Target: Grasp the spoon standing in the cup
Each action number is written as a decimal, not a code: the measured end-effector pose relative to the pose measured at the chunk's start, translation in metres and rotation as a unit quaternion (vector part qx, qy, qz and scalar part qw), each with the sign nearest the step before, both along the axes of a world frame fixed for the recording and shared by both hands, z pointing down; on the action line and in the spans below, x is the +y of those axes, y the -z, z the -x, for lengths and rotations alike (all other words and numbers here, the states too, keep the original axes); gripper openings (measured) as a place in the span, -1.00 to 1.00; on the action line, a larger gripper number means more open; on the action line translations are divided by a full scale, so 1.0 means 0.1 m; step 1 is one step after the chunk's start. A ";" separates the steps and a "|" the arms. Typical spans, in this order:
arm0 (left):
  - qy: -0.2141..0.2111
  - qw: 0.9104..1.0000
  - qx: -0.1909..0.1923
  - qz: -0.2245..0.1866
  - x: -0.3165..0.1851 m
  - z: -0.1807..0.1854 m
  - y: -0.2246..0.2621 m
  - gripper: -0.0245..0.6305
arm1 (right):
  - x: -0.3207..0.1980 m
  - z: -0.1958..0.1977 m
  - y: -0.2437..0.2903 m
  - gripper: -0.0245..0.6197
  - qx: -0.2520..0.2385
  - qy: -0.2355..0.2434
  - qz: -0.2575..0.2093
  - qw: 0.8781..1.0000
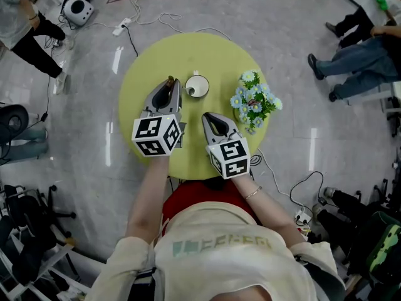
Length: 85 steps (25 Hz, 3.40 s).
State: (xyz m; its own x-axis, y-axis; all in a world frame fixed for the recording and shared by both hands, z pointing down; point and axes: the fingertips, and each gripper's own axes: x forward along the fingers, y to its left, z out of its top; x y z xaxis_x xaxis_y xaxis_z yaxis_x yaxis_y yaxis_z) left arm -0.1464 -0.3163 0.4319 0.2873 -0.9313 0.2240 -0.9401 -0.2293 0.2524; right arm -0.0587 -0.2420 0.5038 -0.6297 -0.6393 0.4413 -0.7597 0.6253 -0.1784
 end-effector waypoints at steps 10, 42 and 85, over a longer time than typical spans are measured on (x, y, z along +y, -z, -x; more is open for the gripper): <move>0.005 1.000 0.000 -0.022 0.31 0.10 0.21 -0.76 | 0.22 0.03 0.09 -0.80 0.000 -0.001 -0.015 1.000; 0.005 1.000 0.004 0.003 1.28 0.17 0.13 -0.76 | 0.76 -0.05 0.27 -0.80 0.007 -0.026 -0.031 0.999; -0.001 0.999 -0.009 0.051 2.23 0.06 -0.28 -0.76 | 1.42 -0.23 0.31 -0.80 0.023 -0.044 -0.048 0.998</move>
